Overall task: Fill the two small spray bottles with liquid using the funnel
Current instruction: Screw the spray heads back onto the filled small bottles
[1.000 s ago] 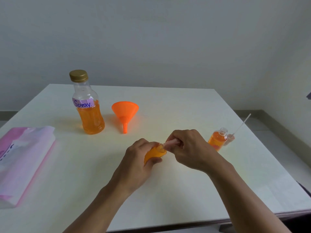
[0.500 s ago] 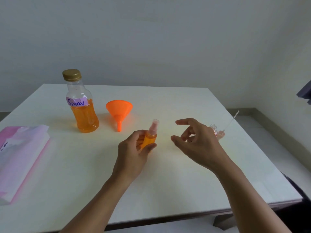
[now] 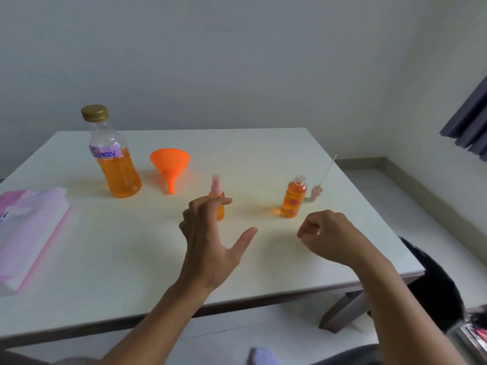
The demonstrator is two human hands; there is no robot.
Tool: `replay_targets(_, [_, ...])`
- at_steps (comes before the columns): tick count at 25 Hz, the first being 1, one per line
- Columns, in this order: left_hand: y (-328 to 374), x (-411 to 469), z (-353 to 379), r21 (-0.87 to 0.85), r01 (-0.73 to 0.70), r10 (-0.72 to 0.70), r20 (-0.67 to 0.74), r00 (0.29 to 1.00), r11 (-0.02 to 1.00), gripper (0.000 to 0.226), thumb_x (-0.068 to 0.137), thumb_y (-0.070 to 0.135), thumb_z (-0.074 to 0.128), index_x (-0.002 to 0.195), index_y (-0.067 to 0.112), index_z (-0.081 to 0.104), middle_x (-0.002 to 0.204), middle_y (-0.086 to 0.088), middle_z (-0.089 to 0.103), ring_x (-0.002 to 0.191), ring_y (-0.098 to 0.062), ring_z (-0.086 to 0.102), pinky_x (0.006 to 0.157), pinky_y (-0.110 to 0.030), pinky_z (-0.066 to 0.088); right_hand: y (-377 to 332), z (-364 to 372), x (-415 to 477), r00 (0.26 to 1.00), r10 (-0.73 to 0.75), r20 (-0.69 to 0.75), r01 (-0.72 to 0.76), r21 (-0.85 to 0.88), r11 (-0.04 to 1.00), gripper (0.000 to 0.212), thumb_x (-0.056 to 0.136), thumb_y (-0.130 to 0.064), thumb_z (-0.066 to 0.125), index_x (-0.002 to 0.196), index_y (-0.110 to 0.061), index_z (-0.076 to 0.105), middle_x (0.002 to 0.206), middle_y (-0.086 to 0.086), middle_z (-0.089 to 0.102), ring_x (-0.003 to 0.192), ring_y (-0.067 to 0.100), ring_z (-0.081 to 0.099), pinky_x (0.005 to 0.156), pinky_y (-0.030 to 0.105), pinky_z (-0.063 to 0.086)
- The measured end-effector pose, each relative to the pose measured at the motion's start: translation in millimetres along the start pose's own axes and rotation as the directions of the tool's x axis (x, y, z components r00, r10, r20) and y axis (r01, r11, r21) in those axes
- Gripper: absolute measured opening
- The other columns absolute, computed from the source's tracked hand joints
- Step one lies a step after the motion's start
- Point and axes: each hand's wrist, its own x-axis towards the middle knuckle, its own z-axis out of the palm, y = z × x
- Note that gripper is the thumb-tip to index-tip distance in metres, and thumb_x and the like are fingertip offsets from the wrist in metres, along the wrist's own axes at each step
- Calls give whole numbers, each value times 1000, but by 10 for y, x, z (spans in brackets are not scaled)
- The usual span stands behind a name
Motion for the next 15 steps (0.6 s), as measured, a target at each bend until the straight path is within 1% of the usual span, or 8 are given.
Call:
replay_targets(2, [153, -71, 165, -19, -64, 65, 90, 994, 998, 41, 86, 44, 65, 121, 27, 50, 118, 11, 46, 106, 0, 42, 94, -17, 29, 159, -10, 87, 995, 95, -25, -95, 6, 995, 15, 87, -23, 57, 85, -24, 73, 96, -4, 72, 88, 20, 68, 84, 40, 60])
replay_targets(4, [250, -14, 364, -67, -16, 30, 215, 976, 998, 35, 91, 33, 60, 124, 27, 49, 115, 12, 50, 103, 2, 42, 95, -27, 39, 275, -11, 202, 973, 203, -113, -188, 129, 974, 16, 88, -22, 58, 90, -25, 73, 101, -2, 71, 87, 20, 67, 77, 34, 58])
replay_targets(6, [318, 140, 570, -131, 141, -90, 331, 939, 981, 41, 92, 28, 61, 131, 29, 46, 120, 11, 52, 106, -1, 44, 97, -34, 45, 324, 9, 328, 936, 286, -205, -223, 282, 933, 21, 89, -24, 62, 108, -23, 70, 111, 1, 70, 94, 21, 66, 75, 30, 51])
replay_targets(8, [344, 324, 782, -180, 270, -173, 425, 888, 946, 54, 90, 33, 65, 138, 29, 40, 132, 10, 51, 114, -5, 47, 99, -29, 43, 338, 56, 480, 914, 292, -284, -175, 374, 911, 41, 92, -33, 66, 129, -17, 60, 120, 6, 67, 110, 24, 62, 84, 31, 48])
replay_targets(10, [360, 469, 973, -229, 342, -188, 507, 841, 911, 66, 86, 47, 68, 142, 30, 38, 139, 13, 48, 122, -3, 46, 98, -20, 38, 320, 110, 615, 899, 270, -346, -100, 438, 893, 52, 95, -44, 65, 136, -15, 54, 121, 7, 65, 116, 25, 59, 94, 37, 50])
replay_targets(12, [347, 556, 1100, -266, 375, -179, 551, 815, 888, 61, 84, 52, 68, 137, 32, 44, 136, 15, 54, 121, 2, 49, 92, -8, 35, 310, 155, 727, 891, 242, -385, -31, 480, 877, 41, 95, -41, 66, 127, -16, 62, 115, 2, 68, 110, 22, 63, 93, 36, 51])
replay_targets(13, [330, 573, 1127, -275, 382, -181, 551, 814, 882, 52, 85, 48, 68, 131, 33, 50, 129, 14, 60, 116, 5, 54, 86, -2, 36, 305, 167, 766, 886, 236, -400, -2, 504, 864, 30, 95, -36, 68, 117, -16, 67, 109, -2, 71, 105, 20, 65, 86, 30, 51])
replay_targets(15, [286, 571, 1104, -284, 383, -188, 532, 826, 879, 36, 88, 41, 68, 121, 33, 54, 110, 17, 67, 101, 11, 59, 74, 0, 39, 285, 156, 786, 874, 245, -419, 28, 548, 836, 17, 92, -34, 71, 99, -19, 71, 97, -10, 74, 93, 12, 69, 71, 20, 47])
